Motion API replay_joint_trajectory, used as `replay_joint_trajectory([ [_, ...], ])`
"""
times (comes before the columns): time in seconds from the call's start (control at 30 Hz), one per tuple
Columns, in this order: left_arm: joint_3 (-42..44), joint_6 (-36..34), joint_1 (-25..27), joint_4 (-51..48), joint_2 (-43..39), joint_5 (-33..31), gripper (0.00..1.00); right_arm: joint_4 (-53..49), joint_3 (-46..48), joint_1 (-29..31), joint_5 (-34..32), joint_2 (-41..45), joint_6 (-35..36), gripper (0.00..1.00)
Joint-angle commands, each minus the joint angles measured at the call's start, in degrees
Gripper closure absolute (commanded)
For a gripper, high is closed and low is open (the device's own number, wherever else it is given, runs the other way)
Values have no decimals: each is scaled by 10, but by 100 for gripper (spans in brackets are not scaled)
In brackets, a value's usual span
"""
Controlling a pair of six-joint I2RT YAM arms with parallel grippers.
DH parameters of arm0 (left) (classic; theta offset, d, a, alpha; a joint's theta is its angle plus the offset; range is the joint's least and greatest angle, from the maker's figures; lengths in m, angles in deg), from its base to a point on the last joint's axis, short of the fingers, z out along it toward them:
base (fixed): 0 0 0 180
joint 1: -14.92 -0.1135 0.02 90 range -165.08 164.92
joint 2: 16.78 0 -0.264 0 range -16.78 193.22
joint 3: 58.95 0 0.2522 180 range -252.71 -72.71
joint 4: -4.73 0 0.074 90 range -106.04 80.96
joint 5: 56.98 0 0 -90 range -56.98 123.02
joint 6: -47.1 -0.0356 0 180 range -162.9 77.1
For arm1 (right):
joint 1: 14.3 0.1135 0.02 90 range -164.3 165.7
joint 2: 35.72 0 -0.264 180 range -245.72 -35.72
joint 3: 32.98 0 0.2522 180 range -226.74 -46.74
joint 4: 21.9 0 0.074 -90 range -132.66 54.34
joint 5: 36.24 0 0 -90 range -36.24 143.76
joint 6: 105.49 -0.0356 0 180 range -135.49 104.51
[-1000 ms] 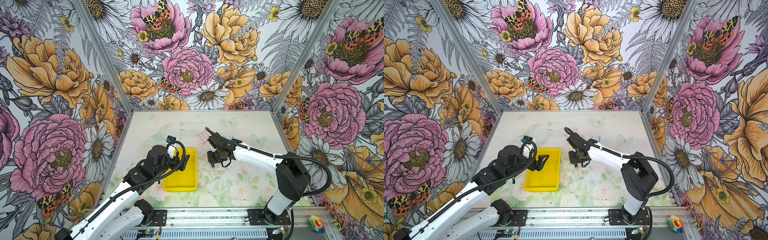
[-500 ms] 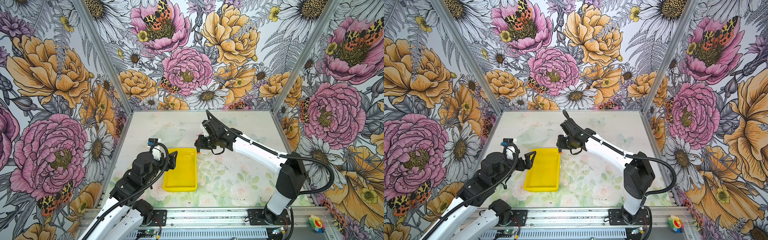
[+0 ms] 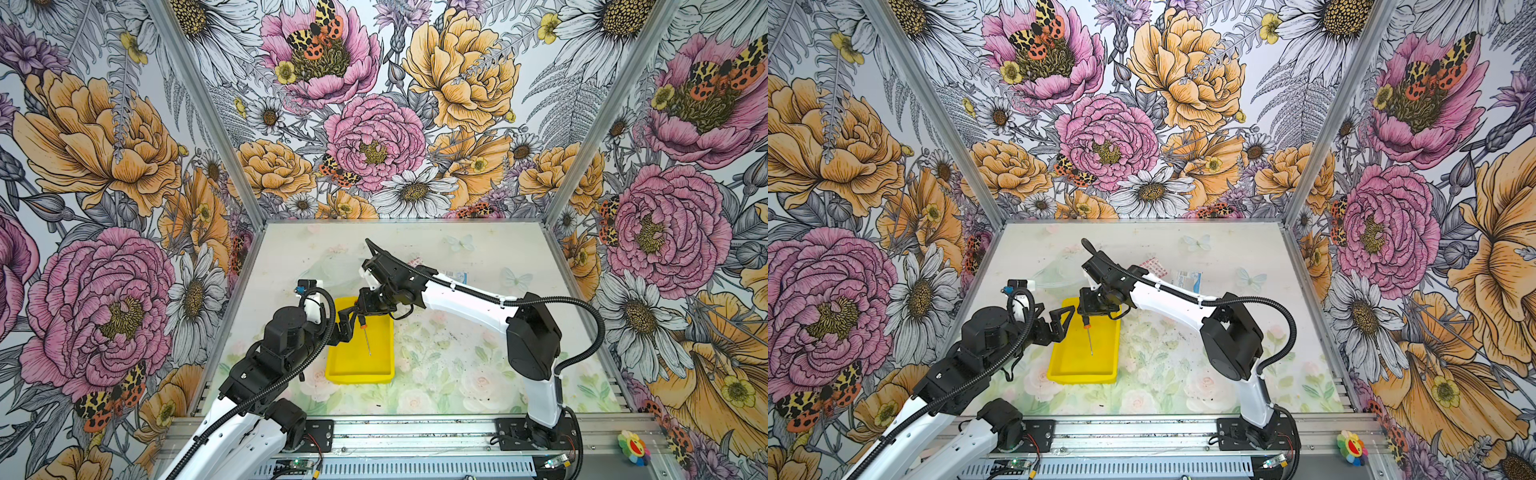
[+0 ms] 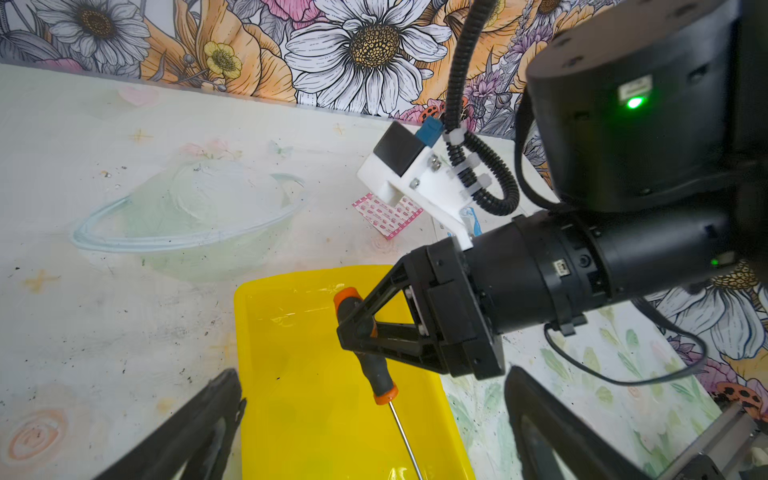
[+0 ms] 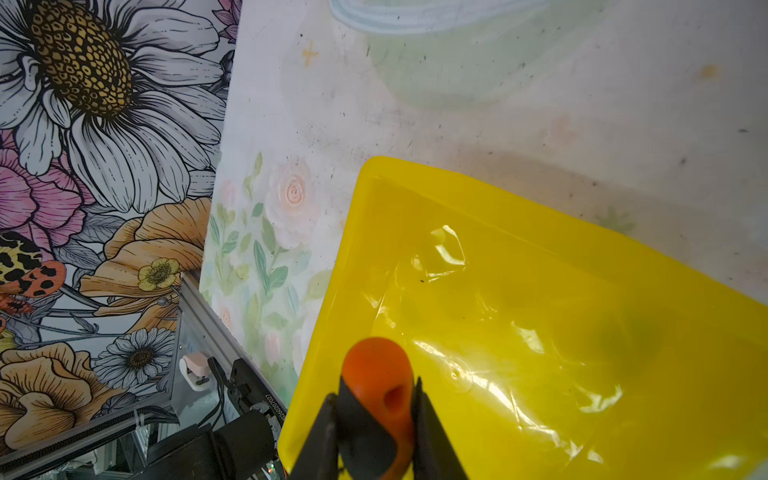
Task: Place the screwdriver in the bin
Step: 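Lift the screwdriver with the right gripper and carry it over the yellow tray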
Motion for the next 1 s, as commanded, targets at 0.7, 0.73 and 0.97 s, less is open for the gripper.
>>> replay_joint_trajectory([
  [0.7, 8, 54, -7, -31, -68, -10, 1, 47, 5, 3, -39, -69, -42, 98],
  [0.73, 9, 56, -7, -31, -68, -11, 1, 48, 4, 3, -39, -72, -42, 98],
  [0.97, 12, 57, -7, -30, -66, -17, 1, 49, 10, 5, -40, -95, -43, 96],
])
